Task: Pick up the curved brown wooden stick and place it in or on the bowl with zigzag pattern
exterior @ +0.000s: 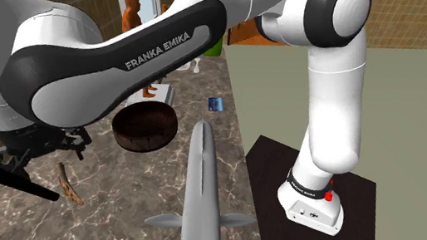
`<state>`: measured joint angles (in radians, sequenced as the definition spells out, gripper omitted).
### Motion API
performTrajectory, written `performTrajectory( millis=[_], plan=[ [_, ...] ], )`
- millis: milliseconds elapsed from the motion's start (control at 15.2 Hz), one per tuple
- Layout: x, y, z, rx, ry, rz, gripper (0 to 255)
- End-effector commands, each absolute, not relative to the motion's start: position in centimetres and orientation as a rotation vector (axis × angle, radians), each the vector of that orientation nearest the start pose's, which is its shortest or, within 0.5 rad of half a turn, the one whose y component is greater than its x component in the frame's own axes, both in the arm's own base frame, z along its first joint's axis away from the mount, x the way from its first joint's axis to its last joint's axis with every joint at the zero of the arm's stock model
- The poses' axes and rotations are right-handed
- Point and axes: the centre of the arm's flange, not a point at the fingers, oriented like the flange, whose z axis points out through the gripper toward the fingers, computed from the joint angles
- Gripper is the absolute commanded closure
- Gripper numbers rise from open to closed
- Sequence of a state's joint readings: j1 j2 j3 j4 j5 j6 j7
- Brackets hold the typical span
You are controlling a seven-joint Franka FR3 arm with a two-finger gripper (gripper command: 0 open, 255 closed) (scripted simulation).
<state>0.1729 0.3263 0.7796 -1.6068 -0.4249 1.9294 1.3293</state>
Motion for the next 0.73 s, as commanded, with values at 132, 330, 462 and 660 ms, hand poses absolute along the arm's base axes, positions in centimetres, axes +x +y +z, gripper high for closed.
performTrajectory(
  millis=[132,330,462,660],
  plan=[
    [44.6,48.4,47.5,-3.084,0.445,-0.319,0],
    [44.9,48.4,45.9,-3.084,0.445,-0.319,0],
    [45.1,48.4,45.1,-3.084,0.445,-0.319,0],
    [45.1,48.4,45.1,-3.084,0.445,-0.319,0]
  ],
)
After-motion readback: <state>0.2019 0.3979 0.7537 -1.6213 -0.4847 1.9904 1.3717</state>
